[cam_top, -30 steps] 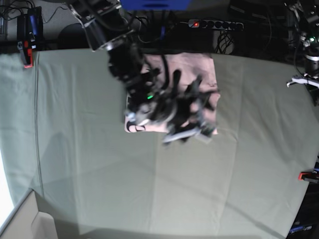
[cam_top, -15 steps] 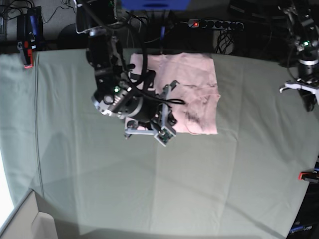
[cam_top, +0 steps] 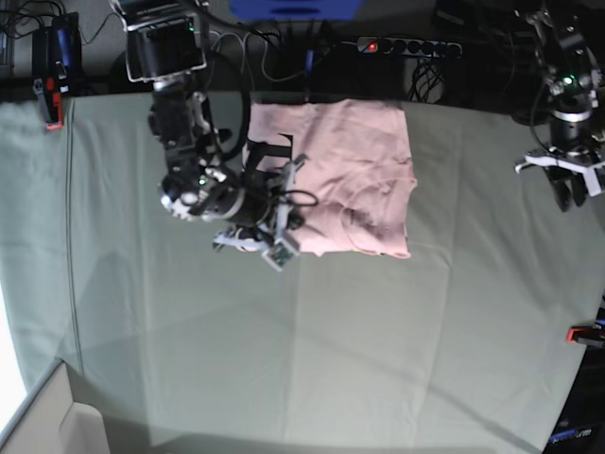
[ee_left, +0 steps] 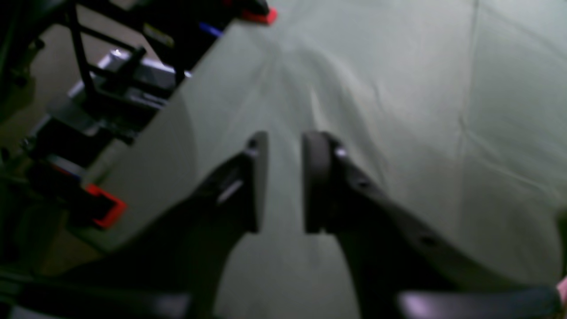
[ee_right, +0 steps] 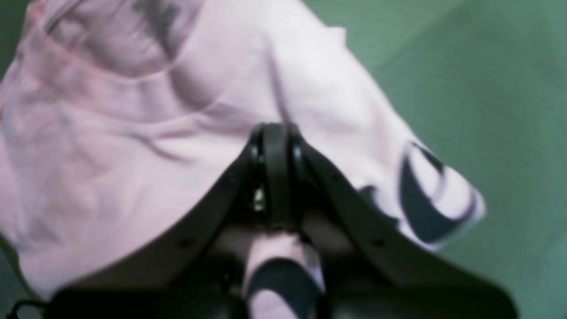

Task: Layout the t-shirt on the table in an organized manner, then fold the t-shirt properly
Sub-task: 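Release the folded end and withdraw the right gripper, then move the left gripper to the folded stack's edge and grasp it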

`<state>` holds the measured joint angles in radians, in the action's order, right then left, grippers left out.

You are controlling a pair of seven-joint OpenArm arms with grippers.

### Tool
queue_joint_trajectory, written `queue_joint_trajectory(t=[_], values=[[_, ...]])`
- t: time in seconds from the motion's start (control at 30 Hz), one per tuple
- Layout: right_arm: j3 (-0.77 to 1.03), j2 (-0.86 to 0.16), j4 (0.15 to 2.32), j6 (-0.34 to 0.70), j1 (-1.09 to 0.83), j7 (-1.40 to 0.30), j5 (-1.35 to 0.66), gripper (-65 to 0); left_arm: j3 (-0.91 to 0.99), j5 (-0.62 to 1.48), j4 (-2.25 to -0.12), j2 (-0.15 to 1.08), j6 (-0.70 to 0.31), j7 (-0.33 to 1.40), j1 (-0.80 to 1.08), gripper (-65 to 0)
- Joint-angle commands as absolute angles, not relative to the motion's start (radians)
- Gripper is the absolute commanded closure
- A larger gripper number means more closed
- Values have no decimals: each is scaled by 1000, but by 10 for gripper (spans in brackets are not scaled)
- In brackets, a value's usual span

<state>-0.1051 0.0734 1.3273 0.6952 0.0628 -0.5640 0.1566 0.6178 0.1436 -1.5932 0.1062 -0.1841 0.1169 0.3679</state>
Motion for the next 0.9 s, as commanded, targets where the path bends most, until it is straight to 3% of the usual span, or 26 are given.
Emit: queue_joint_trajectory(t=[0.0,0.1,0.33,0.6,0.67,0.8,0.87], values=[[-88,76,1340,698,101,-549,145,0,622,150,-1620,111,-179,87,367,-192],[-65,73,1325,698,111,-544,145,0,622,150,-1620,101,-179,87,367,-236],[-51,50,1360,698,111,-549,147,0,573,151,-1620,54,-179,107,371,-238],[51,48,1620,698,53,-552,147,0,367,159,-1728,56,-179,390,372,-249],[51,28,1639,698,35,-552,147,0,334,196,-1742,42,-179,423,367,-306],[53,13,1644,698,-7,-552,147,0,317,285,-1767,44,-179,530,360,-533],[54,-5,1644,698,-18,-552,147,0,320,325,-1767,44,-179,539,358,-591]])
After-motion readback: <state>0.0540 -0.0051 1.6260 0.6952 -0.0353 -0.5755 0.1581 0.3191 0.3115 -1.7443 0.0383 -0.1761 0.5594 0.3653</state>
